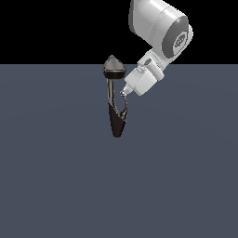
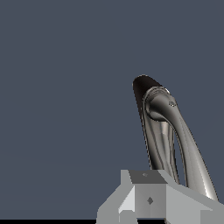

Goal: Turn on the faucet by rotating a designated handle.

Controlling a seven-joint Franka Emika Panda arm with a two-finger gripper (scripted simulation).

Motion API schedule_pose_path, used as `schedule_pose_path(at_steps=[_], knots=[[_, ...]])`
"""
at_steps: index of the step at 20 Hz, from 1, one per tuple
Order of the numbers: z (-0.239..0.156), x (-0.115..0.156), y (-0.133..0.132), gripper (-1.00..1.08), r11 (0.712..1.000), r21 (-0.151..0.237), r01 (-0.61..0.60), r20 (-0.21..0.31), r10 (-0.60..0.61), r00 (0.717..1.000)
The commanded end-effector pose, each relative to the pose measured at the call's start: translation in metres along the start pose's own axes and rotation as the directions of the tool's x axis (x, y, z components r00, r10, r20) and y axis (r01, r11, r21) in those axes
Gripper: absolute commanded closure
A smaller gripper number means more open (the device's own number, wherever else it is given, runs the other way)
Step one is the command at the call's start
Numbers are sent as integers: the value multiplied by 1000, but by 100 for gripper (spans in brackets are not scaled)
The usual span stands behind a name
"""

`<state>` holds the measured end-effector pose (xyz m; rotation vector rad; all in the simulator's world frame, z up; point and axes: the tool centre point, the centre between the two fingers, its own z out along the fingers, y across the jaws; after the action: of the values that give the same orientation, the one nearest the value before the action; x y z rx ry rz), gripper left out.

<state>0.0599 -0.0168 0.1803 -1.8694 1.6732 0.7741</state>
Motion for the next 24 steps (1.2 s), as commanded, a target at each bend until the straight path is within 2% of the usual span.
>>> schedule_pose_path(at_steps=[1, 13, 14, 24], knots=[[0, -2, 6, 108, 1000, 0, 0, 0, 0, 1000], [0, -12, 36, 108, 1000, 1, 0, 0, 0, 1000], [-2, -7, 31, 108, 1000, 11, -3, -6, 3, 1000], [-1, 5, 68, 108, 1000, 5, -1, -2, 1, 1000]])
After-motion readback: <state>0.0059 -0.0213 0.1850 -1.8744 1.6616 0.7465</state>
